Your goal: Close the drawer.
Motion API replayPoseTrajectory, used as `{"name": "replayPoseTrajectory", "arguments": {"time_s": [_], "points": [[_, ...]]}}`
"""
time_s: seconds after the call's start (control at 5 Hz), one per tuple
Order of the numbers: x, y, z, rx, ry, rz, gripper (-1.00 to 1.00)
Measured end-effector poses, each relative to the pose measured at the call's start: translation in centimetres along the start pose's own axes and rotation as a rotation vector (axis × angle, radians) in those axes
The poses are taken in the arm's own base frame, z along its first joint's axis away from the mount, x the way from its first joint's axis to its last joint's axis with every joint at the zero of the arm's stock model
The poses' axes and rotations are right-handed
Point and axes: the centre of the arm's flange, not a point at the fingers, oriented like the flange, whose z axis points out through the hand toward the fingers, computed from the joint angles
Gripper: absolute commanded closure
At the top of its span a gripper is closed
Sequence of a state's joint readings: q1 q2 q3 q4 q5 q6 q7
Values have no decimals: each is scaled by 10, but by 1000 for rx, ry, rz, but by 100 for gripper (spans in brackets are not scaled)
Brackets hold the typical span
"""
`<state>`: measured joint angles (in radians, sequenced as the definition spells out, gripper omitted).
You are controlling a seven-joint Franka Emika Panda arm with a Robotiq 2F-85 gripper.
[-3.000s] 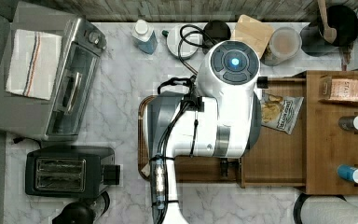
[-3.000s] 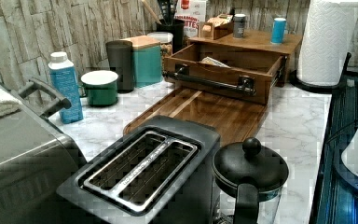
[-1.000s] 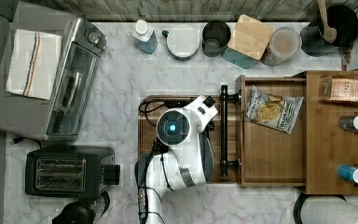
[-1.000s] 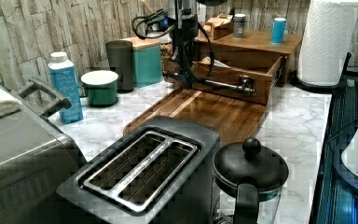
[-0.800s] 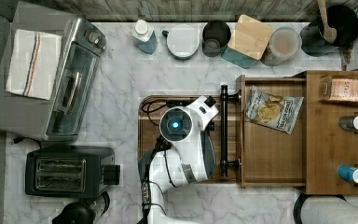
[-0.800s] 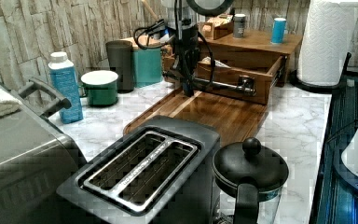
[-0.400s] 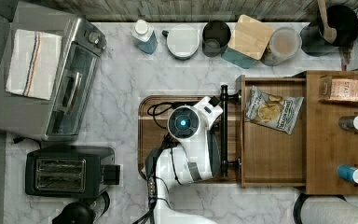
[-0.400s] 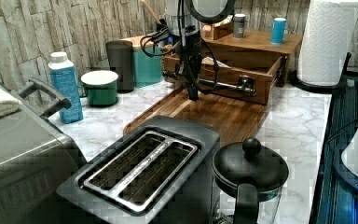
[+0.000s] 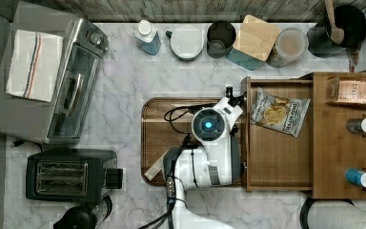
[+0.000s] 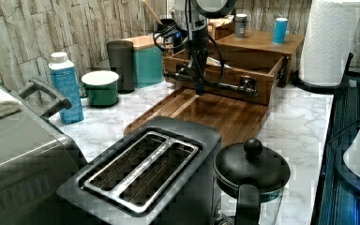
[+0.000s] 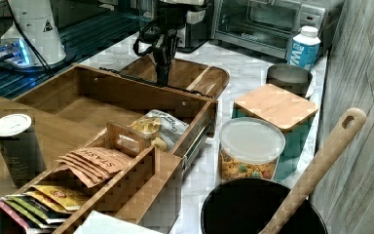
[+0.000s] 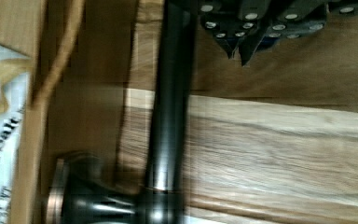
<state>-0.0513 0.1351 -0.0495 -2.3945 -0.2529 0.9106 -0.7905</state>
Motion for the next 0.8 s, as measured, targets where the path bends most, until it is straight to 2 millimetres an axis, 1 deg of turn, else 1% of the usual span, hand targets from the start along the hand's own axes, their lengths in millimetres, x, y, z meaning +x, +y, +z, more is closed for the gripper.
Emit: {"name": "replayPoseTrajectory", "arguments": {"time_s": [0.2, 0.4, 0.6, 0.8], "points": [[-5, 30, 3, 45, 10, 43, 100], [-8, 54, 6, 48, 11, 64, 100], [-7, 74, 8, 95, 18, 48, 100], [-6, 102, 13, 135, -15, -6, 100]]}}
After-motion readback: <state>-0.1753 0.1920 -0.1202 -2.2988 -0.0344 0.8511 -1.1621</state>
